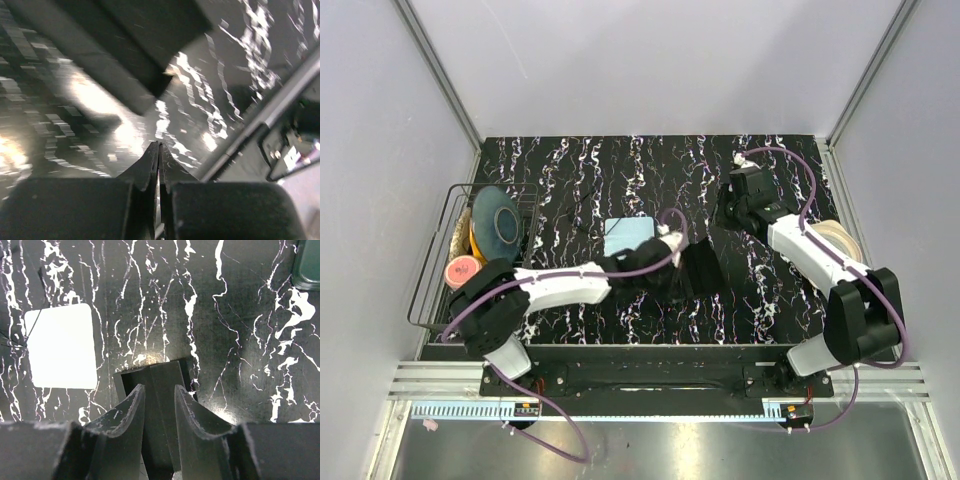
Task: Organize the sunglasses
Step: Move the opened sunglasses case to the center of the board.
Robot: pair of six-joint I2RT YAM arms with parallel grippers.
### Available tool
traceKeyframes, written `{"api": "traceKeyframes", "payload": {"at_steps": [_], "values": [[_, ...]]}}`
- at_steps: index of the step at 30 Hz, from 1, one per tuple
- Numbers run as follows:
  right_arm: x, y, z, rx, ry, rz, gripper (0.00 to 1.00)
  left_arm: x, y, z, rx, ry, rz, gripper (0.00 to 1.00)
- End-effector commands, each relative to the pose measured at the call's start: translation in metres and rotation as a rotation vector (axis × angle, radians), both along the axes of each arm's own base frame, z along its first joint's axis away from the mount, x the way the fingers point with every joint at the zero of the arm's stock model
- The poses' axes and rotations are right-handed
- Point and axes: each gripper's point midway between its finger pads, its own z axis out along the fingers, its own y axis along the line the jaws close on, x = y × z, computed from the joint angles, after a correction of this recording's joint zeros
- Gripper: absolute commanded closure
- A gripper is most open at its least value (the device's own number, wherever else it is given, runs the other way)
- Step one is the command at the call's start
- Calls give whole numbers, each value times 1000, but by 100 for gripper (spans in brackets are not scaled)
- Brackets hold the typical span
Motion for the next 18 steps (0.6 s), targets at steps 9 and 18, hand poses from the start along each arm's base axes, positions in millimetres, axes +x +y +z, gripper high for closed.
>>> {"api": "traceKeyframes", "payload": {"at_steps": [9,18], "values": [[24,-6,10,35,-21,-19,60,-24,-71,-33,-31,58,-102,96],[63,4,-23,68,71,53,59,28,-36,-45,-21,122,120,90]]}}
